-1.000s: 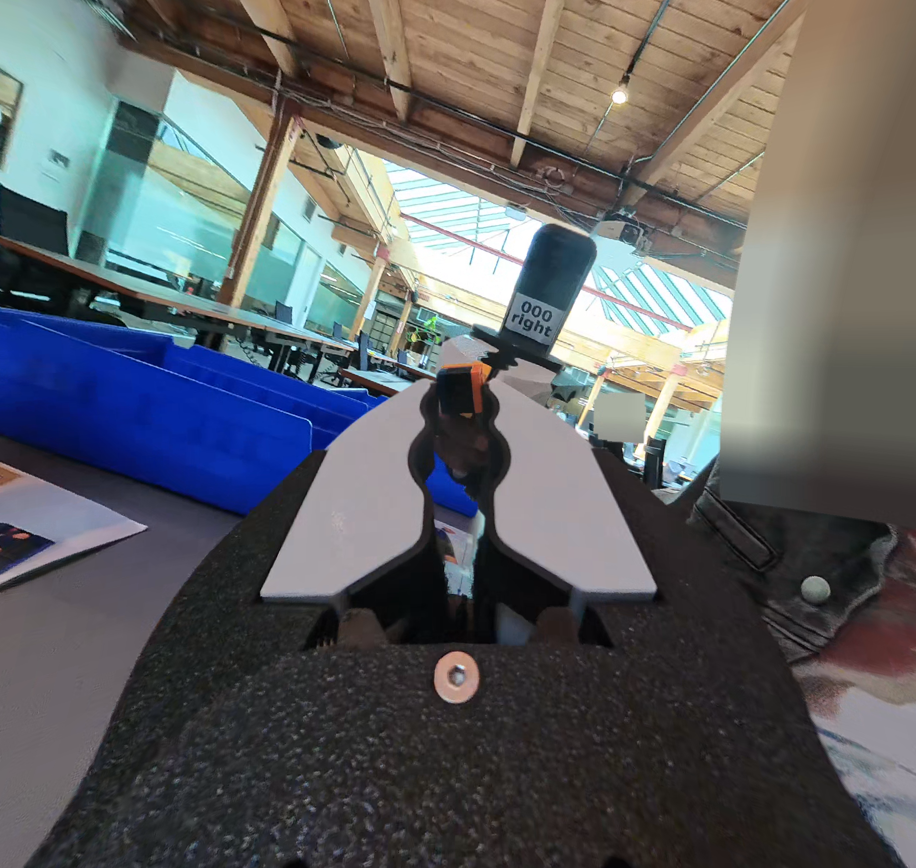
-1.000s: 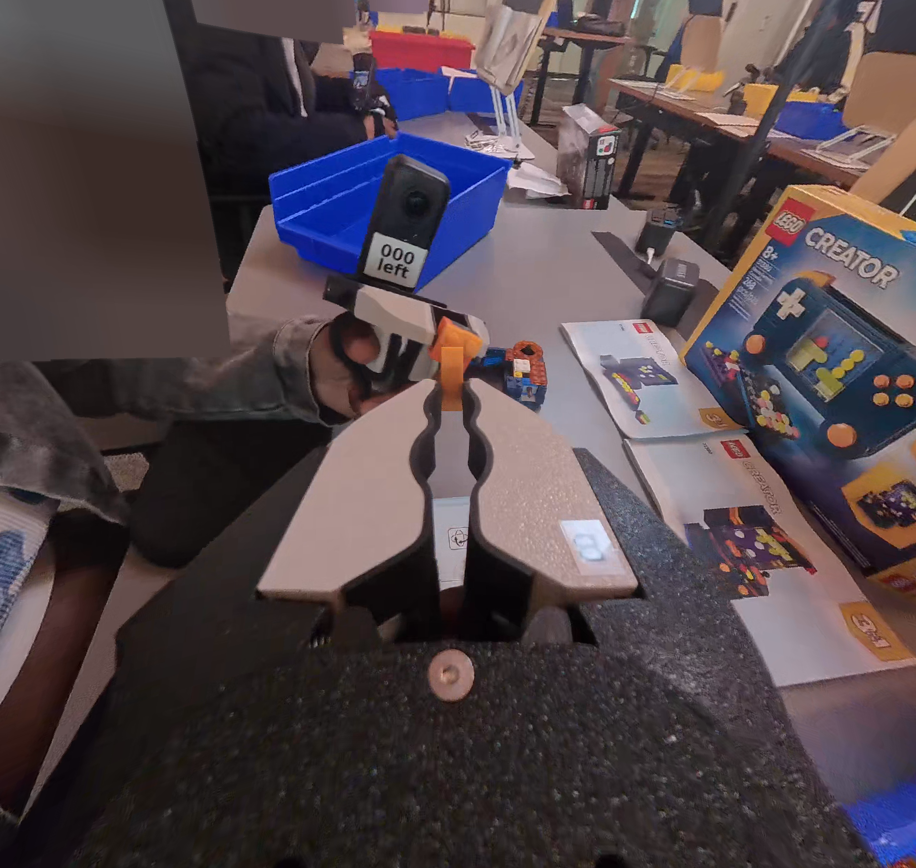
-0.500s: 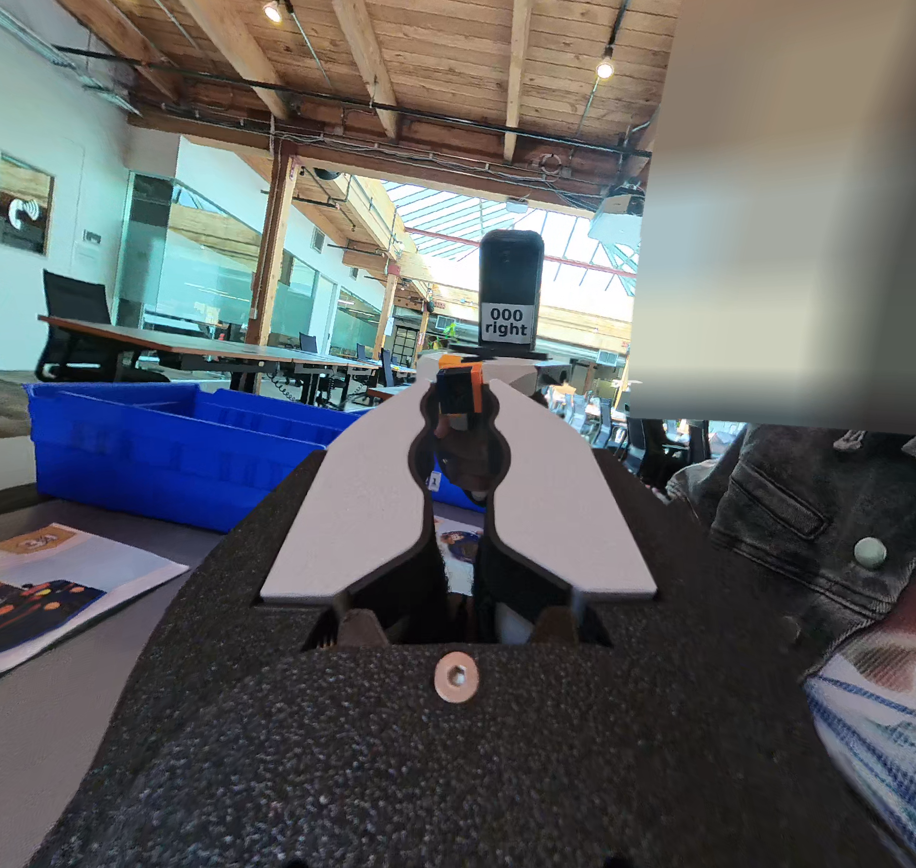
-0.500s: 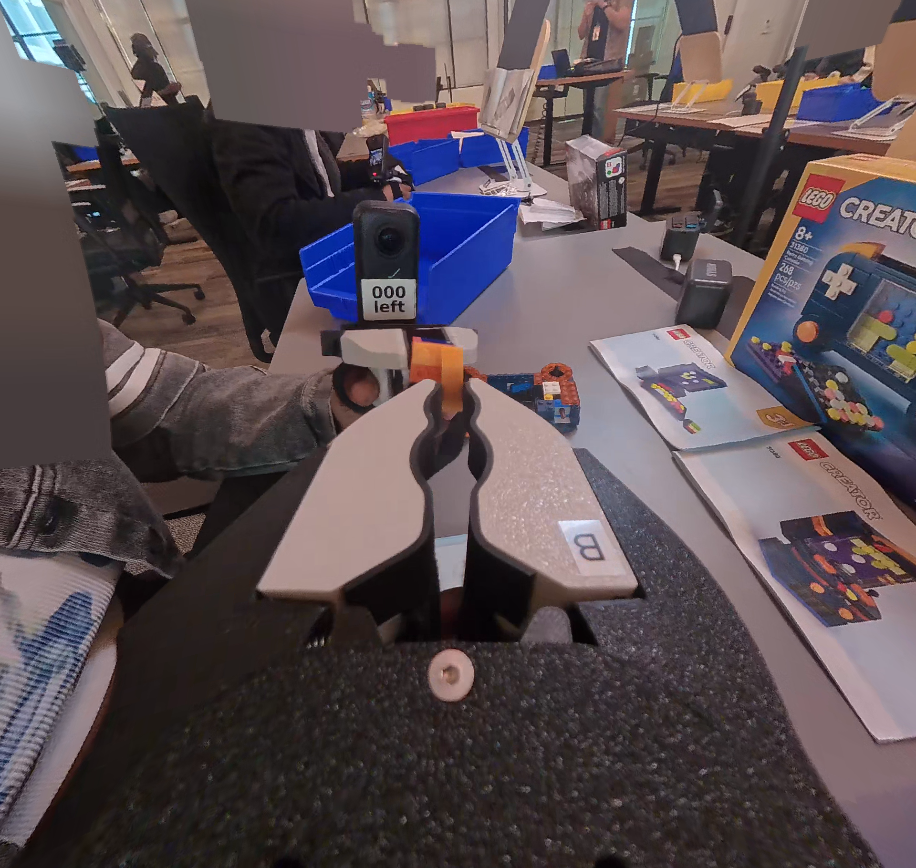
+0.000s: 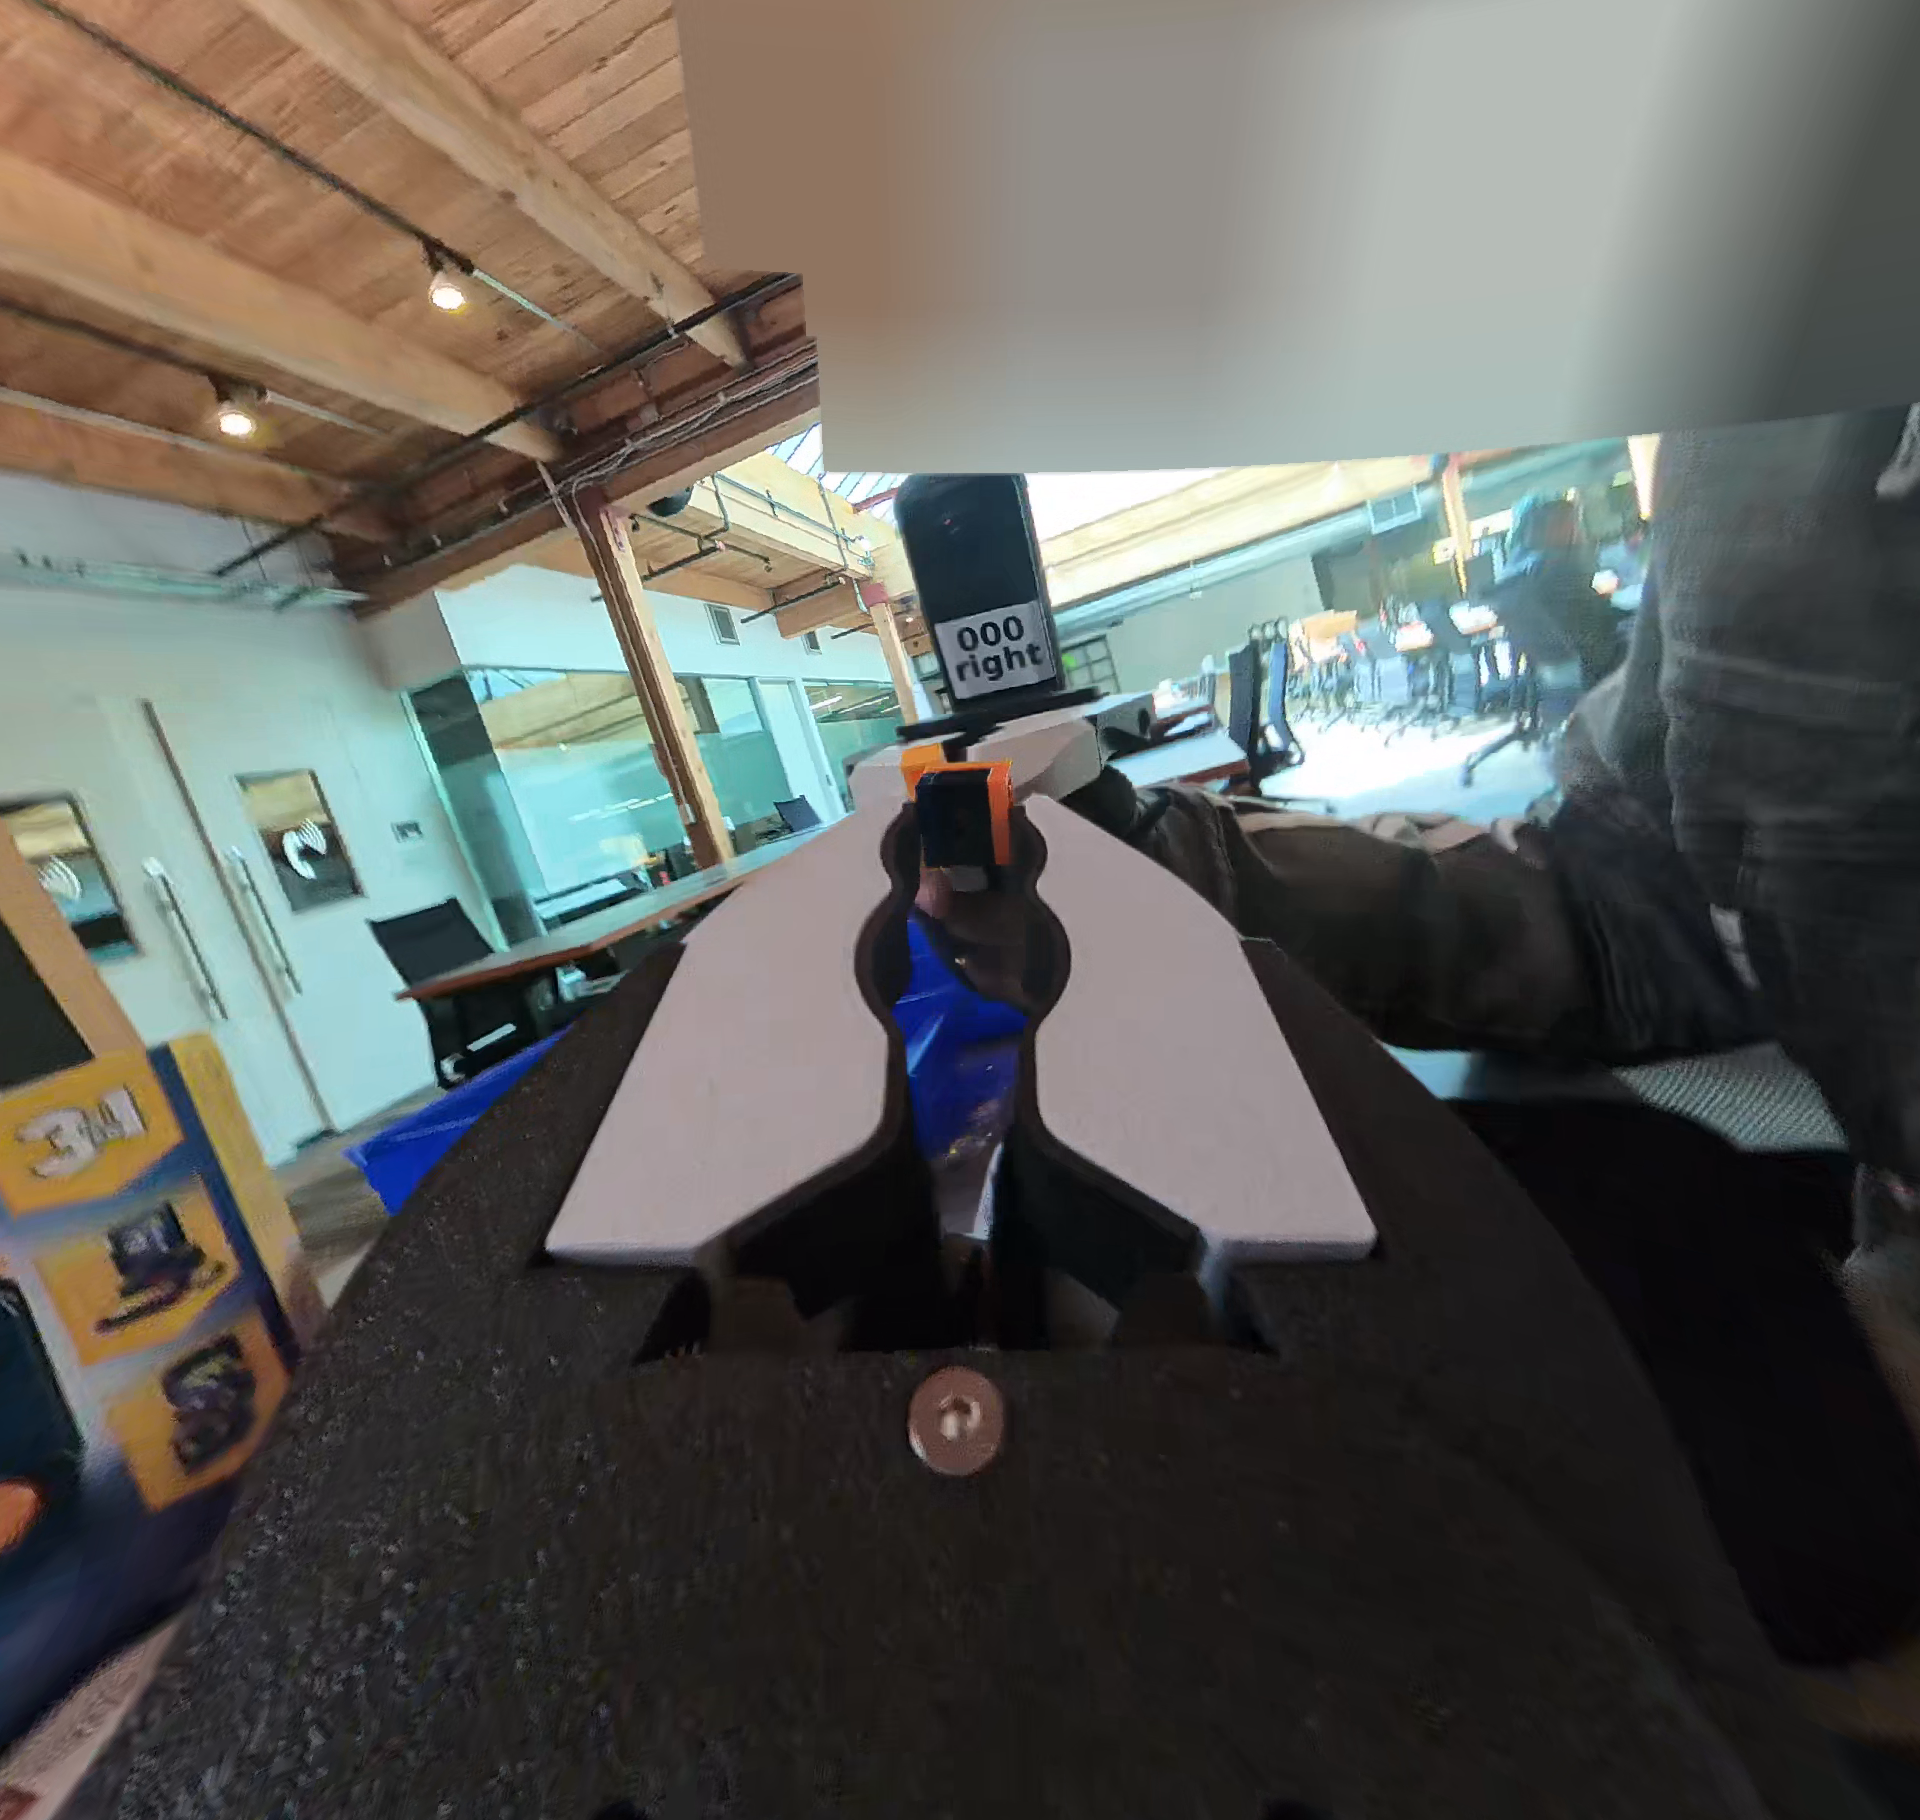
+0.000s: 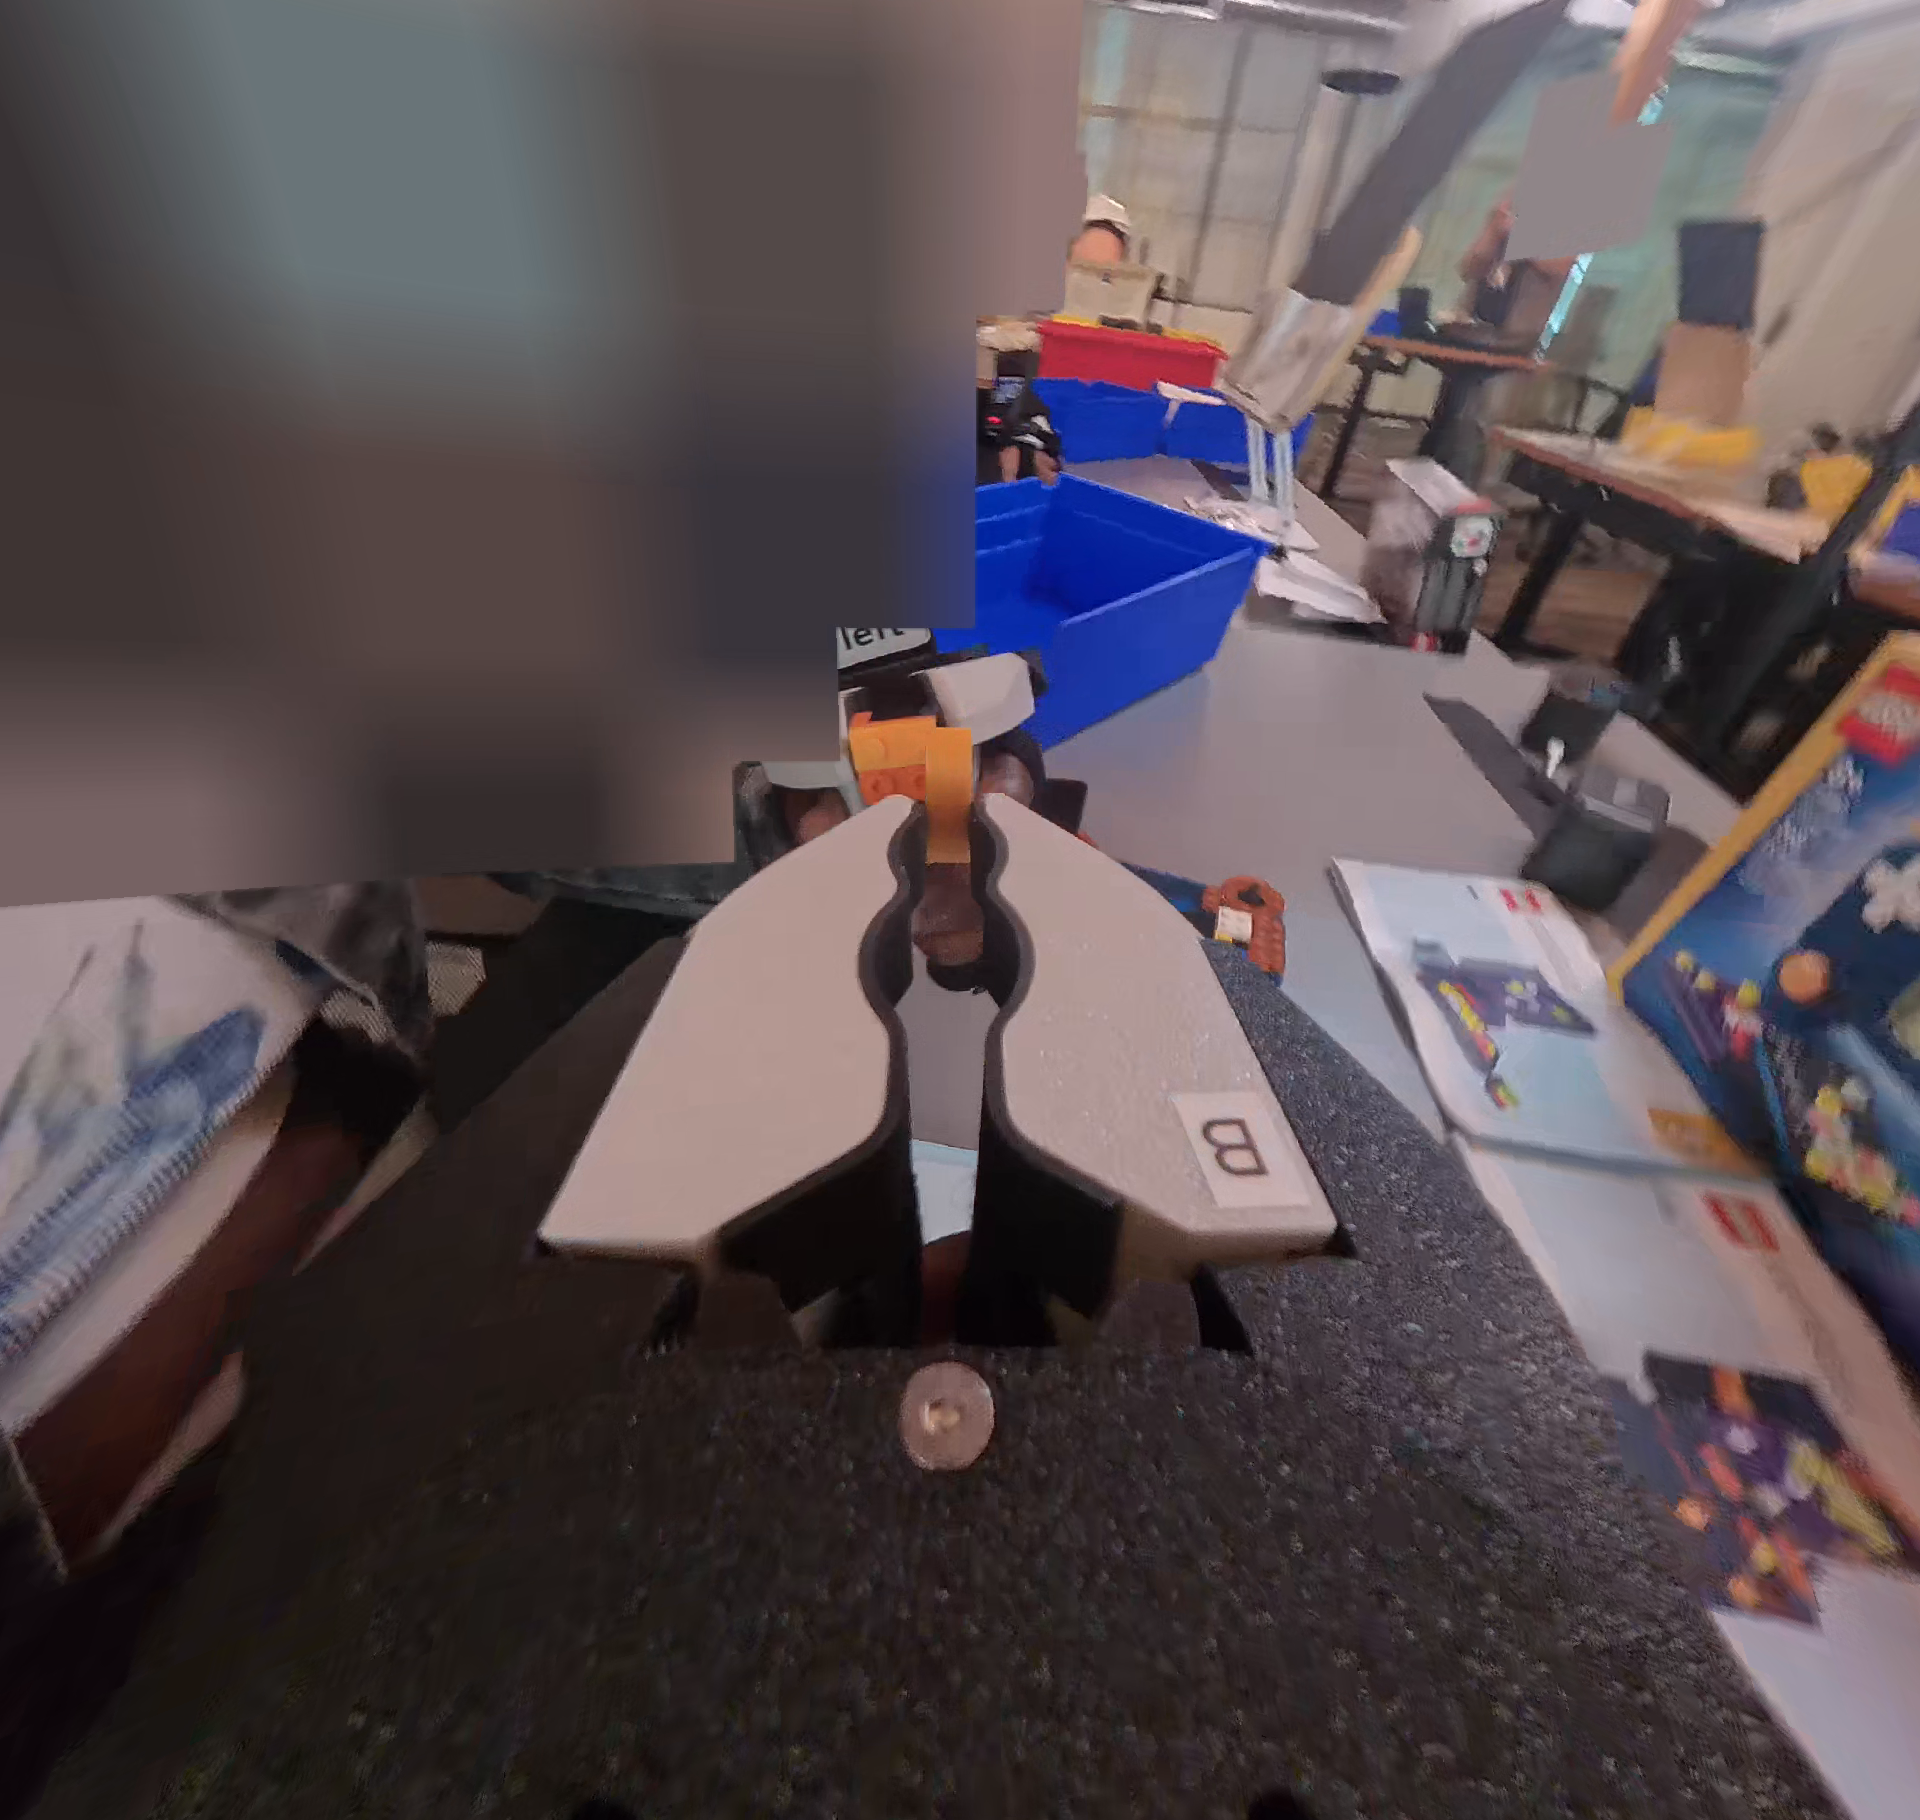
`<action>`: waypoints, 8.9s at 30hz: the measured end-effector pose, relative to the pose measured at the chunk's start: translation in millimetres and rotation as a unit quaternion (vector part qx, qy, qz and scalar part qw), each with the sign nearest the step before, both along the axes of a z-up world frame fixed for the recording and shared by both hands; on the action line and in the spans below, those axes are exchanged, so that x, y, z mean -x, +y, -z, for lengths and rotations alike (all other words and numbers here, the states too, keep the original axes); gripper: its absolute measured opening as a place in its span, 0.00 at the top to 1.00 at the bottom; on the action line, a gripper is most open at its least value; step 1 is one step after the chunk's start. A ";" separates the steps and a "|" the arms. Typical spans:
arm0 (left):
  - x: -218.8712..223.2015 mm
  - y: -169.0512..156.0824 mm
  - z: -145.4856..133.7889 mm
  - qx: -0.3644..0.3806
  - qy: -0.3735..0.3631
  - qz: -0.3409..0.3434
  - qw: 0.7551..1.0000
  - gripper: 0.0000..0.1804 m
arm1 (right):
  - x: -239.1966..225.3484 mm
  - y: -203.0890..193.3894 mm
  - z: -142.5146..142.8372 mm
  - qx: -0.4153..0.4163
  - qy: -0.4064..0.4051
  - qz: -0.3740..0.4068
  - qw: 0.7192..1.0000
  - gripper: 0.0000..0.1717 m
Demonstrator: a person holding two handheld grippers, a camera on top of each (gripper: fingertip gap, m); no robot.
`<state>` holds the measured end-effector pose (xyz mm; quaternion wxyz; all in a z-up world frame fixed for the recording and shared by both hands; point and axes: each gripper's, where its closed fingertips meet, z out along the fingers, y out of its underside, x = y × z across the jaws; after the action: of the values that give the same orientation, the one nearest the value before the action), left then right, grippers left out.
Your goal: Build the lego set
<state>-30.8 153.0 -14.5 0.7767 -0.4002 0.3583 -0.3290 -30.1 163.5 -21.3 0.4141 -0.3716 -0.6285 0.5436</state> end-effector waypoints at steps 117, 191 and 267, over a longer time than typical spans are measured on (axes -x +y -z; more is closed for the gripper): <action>-11.4 5.1 23.4 0.062 0.121 -0.025 0.990 0.92 | -5.2 2.0 26.4 -0.205 -0.069 0.069 0.974 0.96; 73.5 22.5 -21.6 0.141 -0.216 0.042 0.965 0.91 | 12.5 132.4 191.3 -0.155 -0.492 0.149 0.843 0.96; 65.2 15.6 -25.6 0.074 -0.153 -0.034 0.985 0.91 | 55.2 3.5 -35.2 -0.065 0.006 0.089 0.994 0.96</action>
<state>-95.9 168.5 11.1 0.8011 -0.4135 0.1959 -0.3858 -85.3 167.0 14.0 0.4875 -0.3952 -0.6243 0.4652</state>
